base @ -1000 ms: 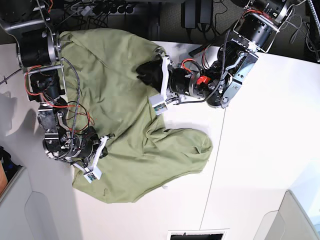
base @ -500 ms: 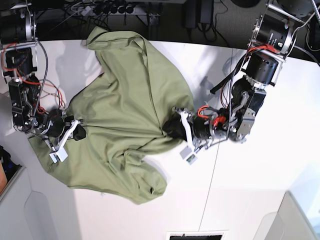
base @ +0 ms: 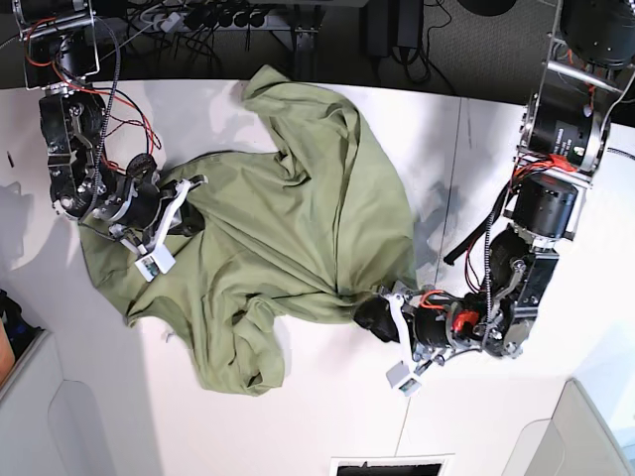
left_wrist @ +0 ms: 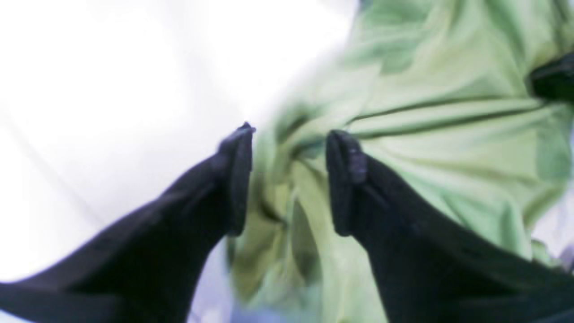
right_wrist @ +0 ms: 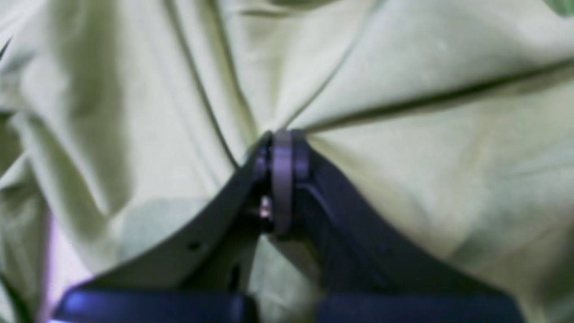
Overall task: Layout the t-shirt on the table in an organized manner, then fold the t-shirt properly
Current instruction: 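Drag the hem with the left gripper away from the right gripper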
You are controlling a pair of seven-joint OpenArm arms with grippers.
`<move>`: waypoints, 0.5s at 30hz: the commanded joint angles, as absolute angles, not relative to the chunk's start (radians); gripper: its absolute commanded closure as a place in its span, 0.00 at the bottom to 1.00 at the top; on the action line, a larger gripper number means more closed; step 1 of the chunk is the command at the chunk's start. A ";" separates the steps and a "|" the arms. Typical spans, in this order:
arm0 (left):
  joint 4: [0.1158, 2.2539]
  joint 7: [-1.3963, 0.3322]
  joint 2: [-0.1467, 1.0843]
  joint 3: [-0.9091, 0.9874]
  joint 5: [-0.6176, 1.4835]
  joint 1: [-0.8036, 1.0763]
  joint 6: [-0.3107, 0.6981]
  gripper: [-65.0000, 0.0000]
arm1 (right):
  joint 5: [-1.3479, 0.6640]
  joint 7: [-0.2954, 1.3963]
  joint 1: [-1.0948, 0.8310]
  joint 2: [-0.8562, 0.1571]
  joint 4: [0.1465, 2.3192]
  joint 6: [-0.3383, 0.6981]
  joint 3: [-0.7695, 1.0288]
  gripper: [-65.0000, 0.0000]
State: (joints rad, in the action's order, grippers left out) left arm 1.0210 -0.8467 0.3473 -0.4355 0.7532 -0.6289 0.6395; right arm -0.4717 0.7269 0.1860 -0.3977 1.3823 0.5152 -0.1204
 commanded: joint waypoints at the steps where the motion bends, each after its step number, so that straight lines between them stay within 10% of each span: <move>1: 1.061 -0.854 0.361 -0.430 0.779 -0.648 0.647 0.50 | -0.467 0.719 0.215 -0.413 1.395 0.509 -0.094 1.00; 15: 1.439 -0.748 0.389 -0.430 0.602 -0.329 0.580 0.50 | -0.467 0.718 0.257 -0.413 1.390 0.501 -0.050 1.00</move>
State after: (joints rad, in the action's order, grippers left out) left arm 1.4242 -0.7601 0.3748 -0.4419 0.5915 -0.2996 0.5858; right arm -0.4545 0.7368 0.2329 -0.3992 1.3762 0.5011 -0.0574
